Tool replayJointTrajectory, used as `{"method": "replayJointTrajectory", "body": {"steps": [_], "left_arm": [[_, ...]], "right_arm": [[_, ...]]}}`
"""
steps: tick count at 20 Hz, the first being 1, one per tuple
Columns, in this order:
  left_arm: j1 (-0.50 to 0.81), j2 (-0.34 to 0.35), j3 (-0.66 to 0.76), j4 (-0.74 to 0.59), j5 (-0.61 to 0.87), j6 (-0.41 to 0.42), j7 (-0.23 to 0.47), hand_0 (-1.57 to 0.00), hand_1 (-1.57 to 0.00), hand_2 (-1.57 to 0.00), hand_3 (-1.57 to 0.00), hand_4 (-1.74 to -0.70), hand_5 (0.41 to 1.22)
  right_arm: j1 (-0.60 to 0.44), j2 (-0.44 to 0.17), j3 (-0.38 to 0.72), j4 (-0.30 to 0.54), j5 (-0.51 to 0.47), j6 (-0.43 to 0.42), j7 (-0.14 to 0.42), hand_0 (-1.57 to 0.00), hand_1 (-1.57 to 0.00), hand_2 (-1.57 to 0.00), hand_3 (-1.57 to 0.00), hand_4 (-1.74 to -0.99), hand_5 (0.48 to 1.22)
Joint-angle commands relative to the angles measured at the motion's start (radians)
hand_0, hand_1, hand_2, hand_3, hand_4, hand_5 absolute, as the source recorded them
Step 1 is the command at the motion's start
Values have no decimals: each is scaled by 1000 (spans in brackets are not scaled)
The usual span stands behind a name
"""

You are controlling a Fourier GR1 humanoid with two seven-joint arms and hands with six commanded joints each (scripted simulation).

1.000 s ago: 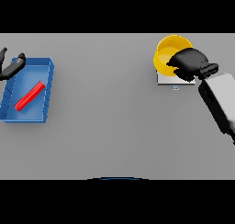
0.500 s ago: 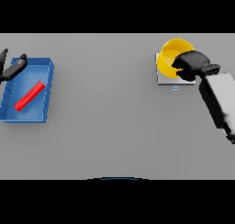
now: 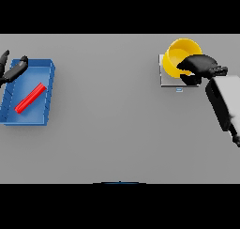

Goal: Pick up the red beaker and tilt it to pour out 1 green nut into yellow bowl. Pick up the yellow bowl and place it on the metallic measuring scale.

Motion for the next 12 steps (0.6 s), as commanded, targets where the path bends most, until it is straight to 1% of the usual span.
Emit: {"method": "replayJointTrajectory", "body": {"steps": [1, 2, 4, 5, 6, 8, 9, 12], "left_arm": [[2, 2, -3, -5, -1, -3, -1, 1, 1, 1, 1, -729, 723], [2, 6, 5, 4, 5, -8, -4, 1, 1, 1, 1, -727, 717], [1, 0, -1, -3, -2, 4, 1, 1, 1, 1, 1, -724, 708], [7, 4, 1, -9, -2, 11, -2, 1, 1, 1, 1, -723, 705], [2, 2, -2, -12, -1, 12, 17, 1, 1, 1, 1, -722, 703], [9, 1, 0, -8, 1, 9, 4, 1, 1, 1, 1, -722, 699], [4, 2, 3, -8, 5, 2, 2, 1, 1, 1, 1, -722, 697], [1, 7, 0, -8, -2, 5, 9, 1, 1, 1, 1, -720, 693]], "right_arm": [[-5, -5, 2, 3, 3, 8, 3, -461, -703, -799, -669, -1563, 971], [0, -4, 2, -2, 1, 14, 10, -369, -582, -693, -613, -1539, 933], [-15, -2, 18, 12, 19, 8, -8, -236, -380, -519, -525, -1501, 877], [-12, -4, 27, 11, 25, 5, -29, -188, -304, -446, -490, -1485, 859], [-20, 1, 27, 24, 30, -5, -20, -150, -243, -375, -449, -1469, 842], [-24, 6, 30, 30, 31, 9, -13, -96, -155, -251, -378, -1442, 814], [-13, -5, 29, 20, 28, 23, -10, -77, -124, -202, -352, -1431, 799], [-1, -14, 24, 1, 20, 41, 5, -39, -63, -103, -272, -1410, 759]]}}
